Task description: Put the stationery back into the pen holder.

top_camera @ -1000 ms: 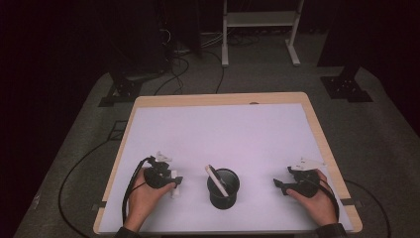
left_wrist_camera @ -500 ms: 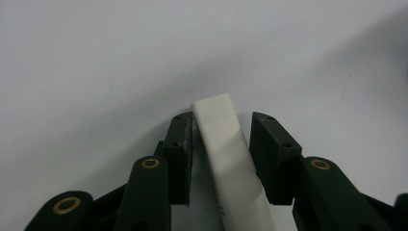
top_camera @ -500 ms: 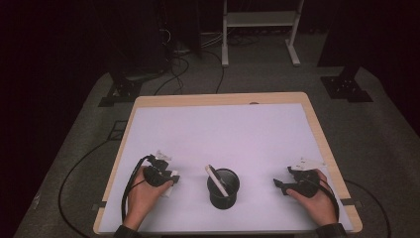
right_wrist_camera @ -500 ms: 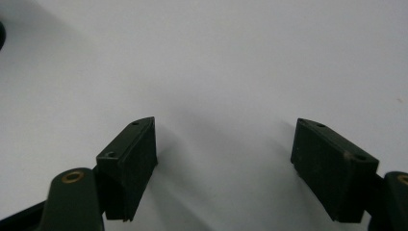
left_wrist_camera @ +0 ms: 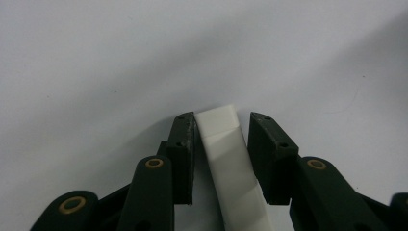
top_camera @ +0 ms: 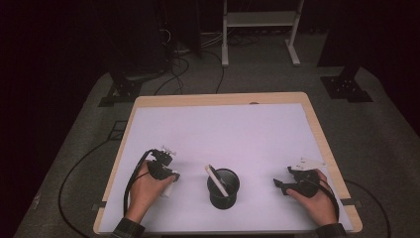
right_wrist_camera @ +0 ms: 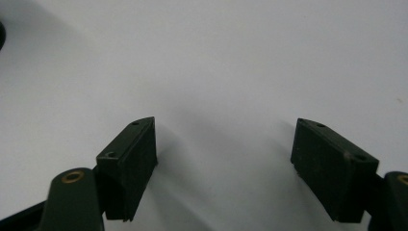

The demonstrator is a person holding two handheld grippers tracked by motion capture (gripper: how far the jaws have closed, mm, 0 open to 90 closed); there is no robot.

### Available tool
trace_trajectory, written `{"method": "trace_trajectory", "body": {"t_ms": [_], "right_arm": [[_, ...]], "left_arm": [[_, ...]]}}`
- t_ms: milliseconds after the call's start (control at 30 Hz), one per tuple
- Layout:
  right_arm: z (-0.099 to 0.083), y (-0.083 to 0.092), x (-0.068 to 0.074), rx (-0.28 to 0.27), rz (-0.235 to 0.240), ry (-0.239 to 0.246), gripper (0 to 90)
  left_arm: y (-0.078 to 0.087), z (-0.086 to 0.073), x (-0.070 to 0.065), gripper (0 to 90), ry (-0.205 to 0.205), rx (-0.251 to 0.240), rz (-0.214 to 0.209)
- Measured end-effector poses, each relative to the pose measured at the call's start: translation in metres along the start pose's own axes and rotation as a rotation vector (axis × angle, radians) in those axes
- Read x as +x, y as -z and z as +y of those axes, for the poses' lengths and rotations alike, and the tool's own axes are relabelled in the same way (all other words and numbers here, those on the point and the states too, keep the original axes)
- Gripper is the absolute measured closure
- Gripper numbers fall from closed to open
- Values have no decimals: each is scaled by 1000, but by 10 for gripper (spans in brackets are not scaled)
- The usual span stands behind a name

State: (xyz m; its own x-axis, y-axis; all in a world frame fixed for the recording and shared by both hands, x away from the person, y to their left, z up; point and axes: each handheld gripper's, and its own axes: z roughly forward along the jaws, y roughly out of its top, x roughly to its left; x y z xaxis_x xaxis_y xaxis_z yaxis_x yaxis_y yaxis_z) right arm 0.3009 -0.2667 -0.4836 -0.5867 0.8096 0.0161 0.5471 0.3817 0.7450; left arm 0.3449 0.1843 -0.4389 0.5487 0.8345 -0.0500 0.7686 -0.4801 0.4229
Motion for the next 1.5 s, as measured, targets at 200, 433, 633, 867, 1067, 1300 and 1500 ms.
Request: {"method": "trace_trajectory", "body": {"t_ms": [200, 433, 633, 867, 1067, 1300, 1500], "right_arm": [[0, 0, 0, 0, 0, 0, 231], [0, 0, 0, 0, 0, 1, 231], [0, 0, 0, 0, 0, 1, 231], [0, 0, 0, 0, 0, 0, 231], [0, 0, 0, 1, 0, 0, 231], [0, 0, 0, 0, 0, 3, 231], [0, 0, 0, 0, 0, 2, 231]], "left_arm": [[-4, 10, -1, 651, -4, 37, 6], [-8, 16, -2, 668, -24, 85, 26], [-8, 18, -2, 702, -49, 105, 39], [-7, 17, -2, 710, -70, 92, 37], [1, 16, 1, 710, -55, 27, -2], [17, 13, 1, 710, -51, -91, -49], [32, 11, 2, 710, -57, -190, -94]]}}
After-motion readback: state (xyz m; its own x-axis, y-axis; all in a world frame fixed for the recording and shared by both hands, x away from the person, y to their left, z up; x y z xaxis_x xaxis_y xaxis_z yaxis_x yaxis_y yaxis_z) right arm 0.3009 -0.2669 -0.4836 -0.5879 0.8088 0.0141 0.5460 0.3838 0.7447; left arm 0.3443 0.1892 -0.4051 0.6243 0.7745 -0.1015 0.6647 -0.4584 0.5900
